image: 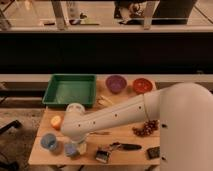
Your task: Wipe table surface with sponge
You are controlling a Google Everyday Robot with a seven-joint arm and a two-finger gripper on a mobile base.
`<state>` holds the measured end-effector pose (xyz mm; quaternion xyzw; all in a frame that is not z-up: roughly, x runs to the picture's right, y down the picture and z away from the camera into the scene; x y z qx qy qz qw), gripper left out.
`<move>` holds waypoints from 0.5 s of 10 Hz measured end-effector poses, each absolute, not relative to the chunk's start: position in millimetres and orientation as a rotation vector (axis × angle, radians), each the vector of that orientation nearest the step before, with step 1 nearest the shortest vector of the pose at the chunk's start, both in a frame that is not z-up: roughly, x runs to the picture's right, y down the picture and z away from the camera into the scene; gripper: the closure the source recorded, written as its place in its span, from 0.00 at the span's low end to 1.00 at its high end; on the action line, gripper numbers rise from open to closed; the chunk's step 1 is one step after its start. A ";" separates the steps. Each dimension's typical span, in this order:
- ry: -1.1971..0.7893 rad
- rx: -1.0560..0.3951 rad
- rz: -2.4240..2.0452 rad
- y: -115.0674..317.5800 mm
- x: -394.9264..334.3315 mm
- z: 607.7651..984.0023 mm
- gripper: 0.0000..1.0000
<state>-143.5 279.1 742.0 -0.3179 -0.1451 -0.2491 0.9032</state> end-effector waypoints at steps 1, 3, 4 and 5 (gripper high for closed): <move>-0.308 -0.654 -0.504 276.8 -143.5 743.1 0.82; -0.325 -0.664 -0.494 275.4 -144.3 744.8 0.65; -0.329 -0.672 -0.489 276.2 -143.7 745.4 0.56; -0.333 -0.679 -0.489 277.0 -144.2 745.3 0.46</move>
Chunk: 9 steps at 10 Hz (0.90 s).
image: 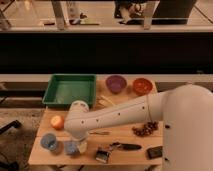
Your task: Wipe table surface with sponge
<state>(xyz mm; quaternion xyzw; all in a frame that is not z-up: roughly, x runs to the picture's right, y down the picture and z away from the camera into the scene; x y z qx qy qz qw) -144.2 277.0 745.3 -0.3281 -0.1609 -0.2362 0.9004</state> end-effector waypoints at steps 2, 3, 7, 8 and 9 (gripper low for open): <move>-0.335 -0.688 -0.495 278.6 -145.7 744.7 0.25; -0.332 -0.692 -0.496 279.4 -145.1 744.8 0.21; -0.334 -0.703 -0.503 285.7 -147.6 747.1 0.20; -0.334 -0.708 -0.504 288.4 -148.5 748.2 0.20; -0.335 -0.713 -0.506 290.6 -149.6 749.0 0.20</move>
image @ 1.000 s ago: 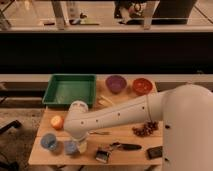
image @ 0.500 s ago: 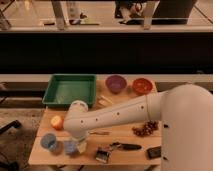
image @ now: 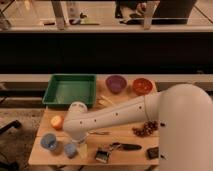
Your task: Wipe table surface with sponge
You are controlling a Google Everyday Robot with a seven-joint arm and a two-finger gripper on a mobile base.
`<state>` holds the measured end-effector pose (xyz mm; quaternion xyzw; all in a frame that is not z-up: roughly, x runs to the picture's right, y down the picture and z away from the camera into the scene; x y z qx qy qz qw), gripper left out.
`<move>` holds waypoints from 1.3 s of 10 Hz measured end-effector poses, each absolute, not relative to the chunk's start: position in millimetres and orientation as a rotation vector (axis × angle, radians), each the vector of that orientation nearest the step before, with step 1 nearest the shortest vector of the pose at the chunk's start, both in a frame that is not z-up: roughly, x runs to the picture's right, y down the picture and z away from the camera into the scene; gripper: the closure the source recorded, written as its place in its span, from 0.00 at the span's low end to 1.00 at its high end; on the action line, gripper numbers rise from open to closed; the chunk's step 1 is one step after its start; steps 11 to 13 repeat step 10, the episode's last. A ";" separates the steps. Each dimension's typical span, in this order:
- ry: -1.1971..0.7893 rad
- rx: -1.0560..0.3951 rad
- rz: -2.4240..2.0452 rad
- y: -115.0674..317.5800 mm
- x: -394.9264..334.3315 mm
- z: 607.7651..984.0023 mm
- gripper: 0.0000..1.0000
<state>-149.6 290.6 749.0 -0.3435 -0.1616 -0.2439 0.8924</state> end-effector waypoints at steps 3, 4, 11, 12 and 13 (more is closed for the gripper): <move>-0.338 -0.725 -0.507 295.1 -151.8 750.0 0.20; -0.338 -0.727 -0.497 293.5 -150.1 749.4 0.20; -0.410 -0.662 -0.373 225.3 -141.2 684.4 0.21; -0.410 -0.662 -0.373 225.3 -141.2 684.4 0.21; -0.410 -0.662 -0.373 225.3 -141.2 684.4 0.21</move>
